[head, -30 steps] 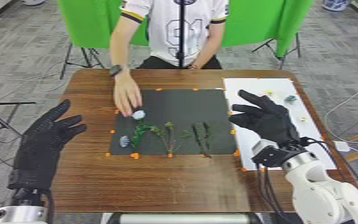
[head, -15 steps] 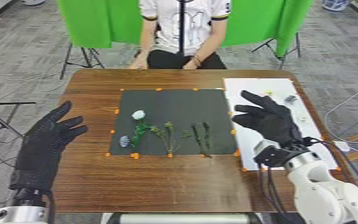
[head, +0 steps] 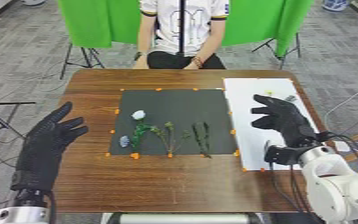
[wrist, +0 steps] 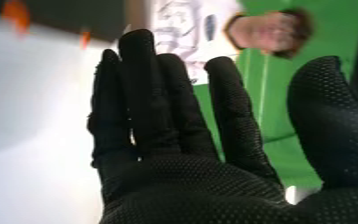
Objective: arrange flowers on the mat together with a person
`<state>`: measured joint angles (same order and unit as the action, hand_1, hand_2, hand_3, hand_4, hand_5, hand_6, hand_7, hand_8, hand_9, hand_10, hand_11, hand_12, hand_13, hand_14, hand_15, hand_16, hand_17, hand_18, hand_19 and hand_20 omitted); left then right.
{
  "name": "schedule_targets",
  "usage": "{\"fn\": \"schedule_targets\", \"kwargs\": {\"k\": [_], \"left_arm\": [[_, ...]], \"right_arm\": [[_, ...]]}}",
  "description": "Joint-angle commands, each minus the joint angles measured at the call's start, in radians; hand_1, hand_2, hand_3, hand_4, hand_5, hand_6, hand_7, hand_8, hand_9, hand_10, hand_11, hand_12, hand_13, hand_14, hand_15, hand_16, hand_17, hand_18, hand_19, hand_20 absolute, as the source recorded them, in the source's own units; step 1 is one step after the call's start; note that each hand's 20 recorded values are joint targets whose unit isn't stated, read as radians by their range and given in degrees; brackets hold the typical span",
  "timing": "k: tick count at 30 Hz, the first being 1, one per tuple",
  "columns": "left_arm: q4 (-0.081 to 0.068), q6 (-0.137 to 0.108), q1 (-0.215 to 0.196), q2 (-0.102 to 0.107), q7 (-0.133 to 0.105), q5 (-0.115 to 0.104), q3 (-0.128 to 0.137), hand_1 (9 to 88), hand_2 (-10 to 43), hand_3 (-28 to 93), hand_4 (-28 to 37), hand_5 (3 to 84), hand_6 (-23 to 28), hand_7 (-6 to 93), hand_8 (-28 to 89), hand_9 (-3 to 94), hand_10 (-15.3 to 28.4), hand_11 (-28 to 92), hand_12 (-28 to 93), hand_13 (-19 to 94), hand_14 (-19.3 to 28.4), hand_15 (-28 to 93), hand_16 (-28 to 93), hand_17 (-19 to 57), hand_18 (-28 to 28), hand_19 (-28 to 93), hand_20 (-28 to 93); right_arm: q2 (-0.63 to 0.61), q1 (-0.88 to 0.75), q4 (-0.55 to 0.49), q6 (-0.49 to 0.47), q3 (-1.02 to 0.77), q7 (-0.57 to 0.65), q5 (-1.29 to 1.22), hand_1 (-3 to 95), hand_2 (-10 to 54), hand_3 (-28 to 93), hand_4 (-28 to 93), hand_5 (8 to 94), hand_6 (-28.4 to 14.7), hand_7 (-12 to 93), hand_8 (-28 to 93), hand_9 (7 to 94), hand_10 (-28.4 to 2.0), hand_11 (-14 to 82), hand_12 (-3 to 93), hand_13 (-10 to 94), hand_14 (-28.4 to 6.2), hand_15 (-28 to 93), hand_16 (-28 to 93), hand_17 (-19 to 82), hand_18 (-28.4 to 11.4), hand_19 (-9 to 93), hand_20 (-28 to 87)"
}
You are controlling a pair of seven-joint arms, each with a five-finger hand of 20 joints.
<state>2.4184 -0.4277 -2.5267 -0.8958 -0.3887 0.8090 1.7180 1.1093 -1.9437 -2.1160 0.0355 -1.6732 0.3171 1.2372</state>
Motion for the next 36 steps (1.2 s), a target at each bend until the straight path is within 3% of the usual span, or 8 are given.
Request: {"fn": "schedule_targets", "kwargs": {"k": [1,10,12,14,18,27,30,36], "left_arm": [[0.002,-0.010,0.007,-0.015,0.021,0.010,-0.021,22.1,1.7,79,-28.3,33.5,6.3,16.3,-11,34.8,19.9,28,12,25,27.3,56,-10,-9.6,22.8,49,15],[-0.001,-0.001,0.033,-0.021,0.029,0.019,-0.039,22.1,2.0,79,-28.3,33.5,6.3,16.3,-11,34.8,20.0,28,11,25,27.3,56,-10,-9.6,22.8,49,15],[0.000,-0.003,0.033,-0.019,0.027,0.016,-0.042,22.1,2.0,79,-28.3,33.5,6.4,16.3,-11,34.8,19.9,28,11,25,27.3,56,-10,-9.6,22.8,49,15],[0.000,0.014,0.035,-0.027,0.042,0.029,-0.035,22.1,2.1,79,-28.3,33.5,6.3,16.3,-11,34.8,20.0,28,11,25,27.4,56,-10,-9.6,22.8,49,15],[-0.001,0.003,0.040,-0.021,0.026,0.020,-0.047,22.2,2.2,79,-28.3,33.5,6.4,16.2,-11,34.6,19.9,27,11,24,27.3,56,-10,-9.6,22.8,49,15],[-0.006,0.022,0.060,-0.031,0.042,0.027,-0.046,22.2,2.4,79,-28.3,33.4,6.4,16.2,-11,34.7,20.0,27,11,24,27.3,56,-10,-9.6,22.7,49,15],[-0.006,0.022,0.065,-0.030,0.045,0.026,-0.047,22.3,2.5,79,-28.3,33.4,6.4,16.2,-11,34.6,19.9,27,11,24,27.3,56,-10,-9.6,22.7,49,15],[-0.007,0.028,0.061,-0.029,0.050,0.023,-0.042,22.1,2.6,79,-28.3,33.4,6.4,16.2,-11,34.5,19.8,28,11,24,27.3,56,-10,-9.6,22.8,49,15]], "right_arm": [[-0.091,0.099,0.035,0.059,0.004,0.162,0.198,26.5,5.5,74,-25,46.7,-1.2,13,-11,47.2,-18.7,17.1,14.7,46,-18.3,61,9,20,-21.8,71,19],[-0.164,0.214,0.109,0.145,0.099,0.388,0.609,28.5,3.6,74,-23,47.9,-1.5,13,-11,47.8,-18.9,17.2,15.1,50,-17.6,66,8,23,-21.7,76,11],[-0.174,0.243,0.122,0.106,0.115,0.445,0.689,29.1,3.3,74,-23,48.2,-1.6,13,-11,47.7,-18.9,17.2,15.1,50,-17.4,66,8,24,-21.6,76,11],[-0.181,0.264,0.134,0.081,0.130,0.499,0.748,29.7,3.1,73,-24,48.2,-1.7,13,-11,47.3,-19.1,17.1,14.9,50,-17.3,66,8,24,-21.5,77,10],[-0.204,0.304,0.176,0.019,0.170,0.557,0.851,30.8,2.5,72,-24,48.1,-2.0,13,-11,47.3,-19.7,16.6,14.7,51,-17.3,67,8,25,-21.5,78,9],[-0.276,0.440,0.319,-0.157,0.321,0.636,0.933,33.3,0.5,72,-24,46.4,-2.4,12,-10,46.2,-20.8,15.4,14.5,51,-17.8,67,8,27,-21.9,81,6],[-0.289,0.464,0.342,-0.215,0.353,0.673,0.946,35.4,-1.4,72,-23,46.9,-3.0,11,-10,46.2,-21.7,14.6,14.6,51,-18.3,67,7,29,-22.7,84,-1],[-0.298,0.480,0.399,-0.254,0.393,0.673,0.931,39.4,-5.7,72,-23,48.4,-3.4,11,-10,46.3,-22.2,14.1,14.4,52,-18.9,66,7,31,-23.4,86,-4]]}}
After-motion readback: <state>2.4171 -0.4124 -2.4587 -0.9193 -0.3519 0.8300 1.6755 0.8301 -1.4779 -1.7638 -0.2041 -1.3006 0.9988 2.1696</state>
